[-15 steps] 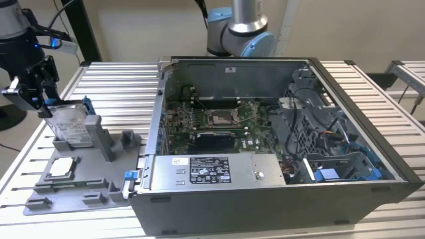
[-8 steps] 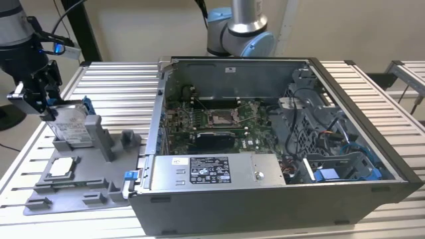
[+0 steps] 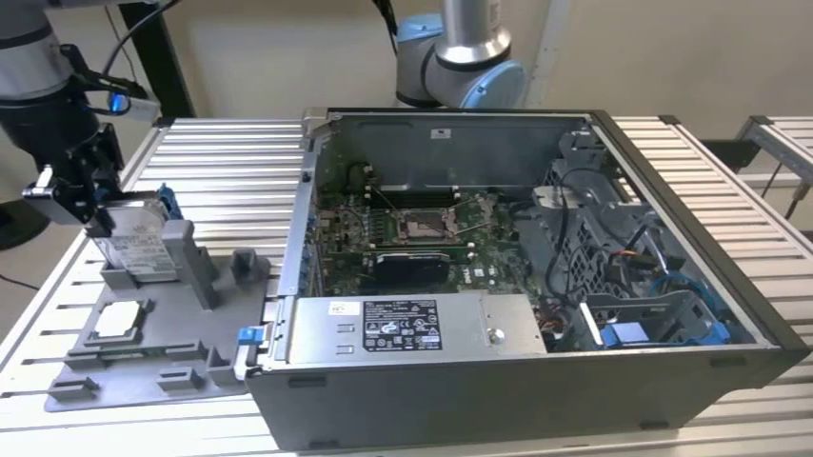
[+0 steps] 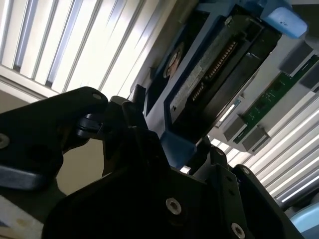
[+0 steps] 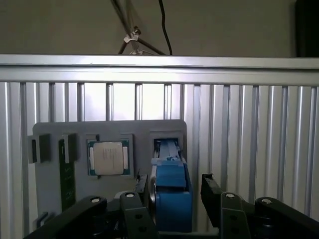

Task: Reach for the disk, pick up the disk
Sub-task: 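Pick up the disk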

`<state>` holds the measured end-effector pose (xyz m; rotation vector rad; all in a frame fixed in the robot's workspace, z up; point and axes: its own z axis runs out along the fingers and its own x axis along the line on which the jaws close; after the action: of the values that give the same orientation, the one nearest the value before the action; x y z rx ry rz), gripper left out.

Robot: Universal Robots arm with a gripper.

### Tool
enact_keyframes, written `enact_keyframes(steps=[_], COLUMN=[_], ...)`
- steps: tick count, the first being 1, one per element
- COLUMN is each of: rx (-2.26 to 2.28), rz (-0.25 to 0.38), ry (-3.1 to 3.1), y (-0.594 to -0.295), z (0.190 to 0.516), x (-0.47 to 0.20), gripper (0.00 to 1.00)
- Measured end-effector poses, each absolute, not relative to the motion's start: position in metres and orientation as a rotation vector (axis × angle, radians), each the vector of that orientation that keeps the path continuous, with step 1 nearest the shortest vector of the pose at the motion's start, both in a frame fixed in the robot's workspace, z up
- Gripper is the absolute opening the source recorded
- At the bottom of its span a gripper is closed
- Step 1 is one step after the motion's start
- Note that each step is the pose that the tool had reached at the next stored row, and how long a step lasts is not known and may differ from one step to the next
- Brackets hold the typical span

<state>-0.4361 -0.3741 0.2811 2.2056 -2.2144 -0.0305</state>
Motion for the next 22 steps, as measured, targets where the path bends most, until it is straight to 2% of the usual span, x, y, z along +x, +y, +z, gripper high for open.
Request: enact_keyframes(steps=[22], rx=[2.206], rz=[-0.029], ry=[-2.215], y=[-0.3737], z=[0.2729], x=[-0.4331], gripper=[1.0])
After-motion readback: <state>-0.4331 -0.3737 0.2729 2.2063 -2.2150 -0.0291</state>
